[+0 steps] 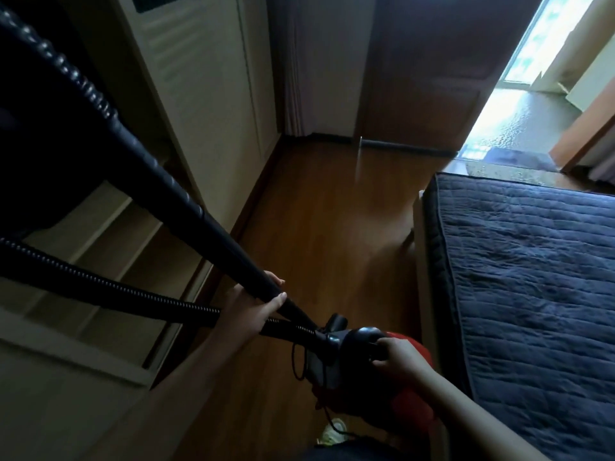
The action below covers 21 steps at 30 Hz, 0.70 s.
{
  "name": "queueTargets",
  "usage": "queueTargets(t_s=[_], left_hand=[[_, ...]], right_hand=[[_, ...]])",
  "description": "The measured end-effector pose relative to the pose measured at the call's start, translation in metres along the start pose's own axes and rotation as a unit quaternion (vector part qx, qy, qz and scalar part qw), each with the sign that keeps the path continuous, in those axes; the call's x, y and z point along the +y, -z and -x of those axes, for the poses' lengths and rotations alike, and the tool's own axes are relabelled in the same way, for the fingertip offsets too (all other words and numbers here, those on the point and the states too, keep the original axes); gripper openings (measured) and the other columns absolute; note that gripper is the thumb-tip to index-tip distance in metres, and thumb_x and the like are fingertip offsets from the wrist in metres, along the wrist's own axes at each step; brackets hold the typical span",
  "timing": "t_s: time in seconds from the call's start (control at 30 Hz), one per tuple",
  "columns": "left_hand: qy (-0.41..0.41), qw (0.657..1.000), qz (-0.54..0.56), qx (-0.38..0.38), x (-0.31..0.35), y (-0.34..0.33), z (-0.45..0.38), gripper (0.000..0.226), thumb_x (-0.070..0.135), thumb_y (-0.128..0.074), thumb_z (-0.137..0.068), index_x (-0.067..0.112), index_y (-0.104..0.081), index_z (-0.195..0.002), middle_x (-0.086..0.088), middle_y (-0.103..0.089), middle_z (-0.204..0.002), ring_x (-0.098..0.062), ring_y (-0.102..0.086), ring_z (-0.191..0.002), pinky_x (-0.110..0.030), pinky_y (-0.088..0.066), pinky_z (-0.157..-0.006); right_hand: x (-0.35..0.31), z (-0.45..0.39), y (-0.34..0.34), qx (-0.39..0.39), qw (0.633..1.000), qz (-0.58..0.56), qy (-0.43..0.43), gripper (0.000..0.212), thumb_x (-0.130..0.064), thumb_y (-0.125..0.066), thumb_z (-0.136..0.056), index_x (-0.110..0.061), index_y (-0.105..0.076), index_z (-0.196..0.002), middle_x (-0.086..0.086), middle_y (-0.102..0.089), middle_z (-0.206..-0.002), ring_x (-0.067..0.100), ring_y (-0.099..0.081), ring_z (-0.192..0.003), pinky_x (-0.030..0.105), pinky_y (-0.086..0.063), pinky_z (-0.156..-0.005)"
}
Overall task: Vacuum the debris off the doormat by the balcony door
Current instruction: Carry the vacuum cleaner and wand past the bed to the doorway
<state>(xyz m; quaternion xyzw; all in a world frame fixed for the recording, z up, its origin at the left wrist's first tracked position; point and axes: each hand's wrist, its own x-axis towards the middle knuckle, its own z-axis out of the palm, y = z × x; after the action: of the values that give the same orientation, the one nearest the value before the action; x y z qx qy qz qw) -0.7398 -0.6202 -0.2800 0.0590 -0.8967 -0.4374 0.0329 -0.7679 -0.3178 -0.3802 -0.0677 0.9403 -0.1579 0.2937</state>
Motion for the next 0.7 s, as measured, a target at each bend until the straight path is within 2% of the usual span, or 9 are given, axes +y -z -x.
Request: queueTargets(t_s=[0.07,0.13,0.23,0.33,0.4,0.57,0.7], left_hand=[[-0.016,1.0,0.001,0.001,0.003,-0.006,-0.034,0.019,0.017,-0.073,-0.086,0.018,-0.065,-0.103,0.008,-0.065,-0.101,0.017,-0.056,-0.09,0.004,-0.038,-0.072],[-0.025,1.0,-0.004,-0.001,0.003,-0.013,-0.062,0.02,0.019,-0.073,-0.085,0.02,-0.065,-0.103,0.008,-0.067,-0.1,0.01,-0.059,-0.092,0.002,-0.041,-0.075],[-0.029,0.999,0.008,-0.018,0.002,-0.023,-0.103,0.024,0.017,-0.075,-0.084,0.019,-0.065,-0.105,0.005,-0.068,-0.101,-0.004,-0.065,-0.096,-0.015,-0.052,-0.084],[-0.027,0.999,0.014,-0.012,-0.006,-0.027,-0.153,0.023,0.017,-0.075,-0.083,0.019,-0.065,-0.104,0.005,-0.069,-0.1,-0.006,-0.066,-0.095,-0.028,-0.055,-0.086],[-0.03,0.999,0.015,-0.012,-0.012,-0.028,-0.19,0.022,0.017,-0.075,-0.083,0.019,-0.065,-0.103,0.005,-0.069,-0.099,-0.003,-0.065,-0.094,-0.025,-0.054,-0.085],[-0.015,0.999,0.043,-0.018,-0.029,-0.024,-0.295,0.018,0.02,-0.075,-0.084,0.022,-0.067,-0.1,0.01,-0.068,-0.096,0.003,-0.063,-0.092,-0.004,-0.044,-0.078],[-0.028,0.998,0.042,-0.039,-0.035,-0.014,-0.371,0.017,0.017,-0.074,-0.084,0.023,-0.066,-0.098,0.011,-0.068,-0.095,0.004,-0.063,-0.091,-0.004,-0.046,-0.075]], right_hand=[[0.002,-0.025,0.018,0.0,1.0,-0.005,-0.008,0.029,-0.033,-0.067,-0.085,-0.02,-0.066,-0.111,-0.004,-0.067,-0.1,0.012,-0.064,-0.095,0.022,-0.049,-0.074],[0.003,-0.043,0.03,-0.004,1.0,-0.01,-0.021,0.029,-0.032,-0.067,-0.085,-0.021,-0.066,-0.111,-0.003,-0.069,-0.103,0.012,-0.064,-0.095,0.024,-0.05,-0.079],[0.005,-0.076,0.047,-0.006,0.999,-0.037,-0.029,0.019,-0.033,-0.067,-0.085,-0.027,-0.064,-0.103,-0.011,-0.064,-0.087,0.007,-0.063,-0.084,0.017,-0.045,-0.067],[0.001,-0.116,0.068,-0.011,0.999,-0.035,-0.03,0.012,-0.035,-0.066,-0.085,-0.031,-0.06,-0.095,-0.015,-0.057,-0.076,0.0,-0.054,-0.072,0.013,-0.038,-0.059],[-0.004,-0.146,0.08,-0.006,0.999,-0.025,-0.039,0.014,-0.036,-0.065,-0.085,-0.028,-0.062,-0.096,-0.012,-0.059,-0.081,0.005,-0.055,-0.075,0.017,-0.039,-0.063],[-0.024,-0.229,0.117,-0.017,0.998,-0.019,-0.058,0.013,-0.035,-0.064,-0.086,-0.027,-0.056,-0.092,-0.008,-0.059,-0.087,0.01,-0.059,-0.083,0.019,-0.039,-0.066],[-0.042,-0.284,0.149,-0.018,0.995,-0.042,-0.087,0.03,-0.033,-0.066,-0.086,-0.02,-0.063,-0.113,-0.003,-0.068,-0.105,0.013,-0.064,-0.098,0.022,-0.048,-0.078]])
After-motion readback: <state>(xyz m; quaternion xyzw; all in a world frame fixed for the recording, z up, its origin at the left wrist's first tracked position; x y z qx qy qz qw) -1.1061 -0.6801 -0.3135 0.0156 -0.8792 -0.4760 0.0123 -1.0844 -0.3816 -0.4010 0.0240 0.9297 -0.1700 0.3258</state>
